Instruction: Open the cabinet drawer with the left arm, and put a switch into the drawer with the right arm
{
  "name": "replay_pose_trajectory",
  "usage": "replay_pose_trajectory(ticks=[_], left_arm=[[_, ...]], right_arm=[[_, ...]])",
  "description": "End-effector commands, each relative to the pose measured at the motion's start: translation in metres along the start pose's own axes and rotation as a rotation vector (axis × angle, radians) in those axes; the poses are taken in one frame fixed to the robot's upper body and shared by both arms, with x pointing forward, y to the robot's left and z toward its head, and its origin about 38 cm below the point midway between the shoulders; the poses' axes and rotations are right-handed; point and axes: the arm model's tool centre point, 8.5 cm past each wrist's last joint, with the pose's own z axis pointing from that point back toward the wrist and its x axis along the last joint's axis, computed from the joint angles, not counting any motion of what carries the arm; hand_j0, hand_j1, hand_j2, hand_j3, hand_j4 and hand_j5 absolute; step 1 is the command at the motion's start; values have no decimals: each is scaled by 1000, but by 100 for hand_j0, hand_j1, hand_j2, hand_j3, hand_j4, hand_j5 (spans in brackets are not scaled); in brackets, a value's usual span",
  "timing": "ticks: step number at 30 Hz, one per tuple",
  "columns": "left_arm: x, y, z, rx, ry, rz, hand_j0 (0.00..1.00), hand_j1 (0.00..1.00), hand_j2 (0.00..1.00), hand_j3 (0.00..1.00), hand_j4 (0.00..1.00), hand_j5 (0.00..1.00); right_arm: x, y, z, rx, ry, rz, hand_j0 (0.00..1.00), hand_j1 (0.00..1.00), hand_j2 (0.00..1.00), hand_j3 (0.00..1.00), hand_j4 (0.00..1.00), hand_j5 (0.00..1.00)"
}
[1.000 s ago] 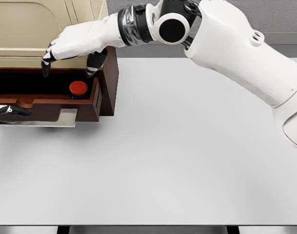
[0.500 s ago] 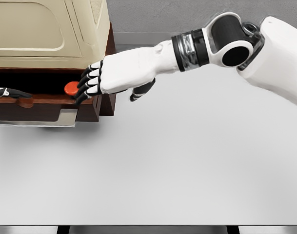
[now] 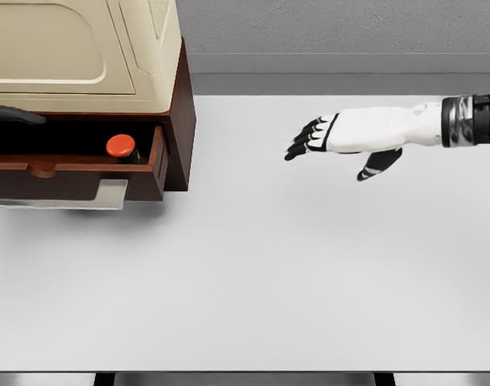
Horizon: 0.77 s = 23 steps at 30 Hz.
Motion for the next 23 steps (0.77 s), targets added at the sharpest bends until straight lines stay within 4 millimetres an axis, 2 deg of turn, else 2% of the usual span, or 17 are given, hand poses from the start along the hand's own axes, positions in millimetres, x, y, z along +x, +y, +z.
replay_pose_trajectory(ticks=[1, 2, 4, 6, 10, 13, 14, 16, 17, 23], left_arm=[[-3, -4, -4, 20, -25, 20, 100, 100, 100, 100, 100, 100], [-5, -9, -9, 36, -50, 35, 100, 100, 100, 100, 100, 100], [-6, -10, -16, 71, -95, 39, 100, 100, 100, 100, 100, 100], [-7, -14, -30, 110, -157, 30, 100, 100, 100, 100, 100, 100], [-3, -12, -52, 172, -254, 3, 100, 100, 100, 100, 100, 100], [-4, -20, -68, 188, -302, 8, 100, 100, 100, 100, 100, 100], [-3, -21, -76, 193, -322, -7, 100, 100, 100, 100, 100, 100], [1, -33, -109, 161, -396, 21, 100, 100, 100, 100, 100, 100], [2, -35, -118, 148, -414, 26, 100, 100, 100, 100, 100, 100], [9, -46, -146, 140, -484, 35, 100, 100, 100, 100, 100, 100]], right_arm=[[-11, 2, 12, -11, 43, -28, 100, 100, 100, 100, 100, 100], [-14, 11, 11, -5, 47, -50, 100, 100, 100, 100, 100, 100], [-16, 5, 18, -33, 62, -46, 100, 100, 100, 100, 100, 100], [-18, 11, 20, -50, 67, -68, 100, 100, 100, 100, 100, 100], [-20, 9, 25, -69, 79, -70, 100, 100, 100, 100, 100, 100], [-20, 8, 26, -77, 81, -70, 100, 100, 100, 100, 100, 100], [-20, 10, 25, -75, 79, -74, 100, 100, 100, 100, 100, 100], [-21, 9, 27, -81, 83, -74, 100, 100, 100, 100, 100, 100], [-21, 9, 27, -82, 83, -74, 100, 100, 100, 100, 100, 100], [-26, 16, 32, -80, 101, -93, 100, 100, 100, 100, 100, 100]])
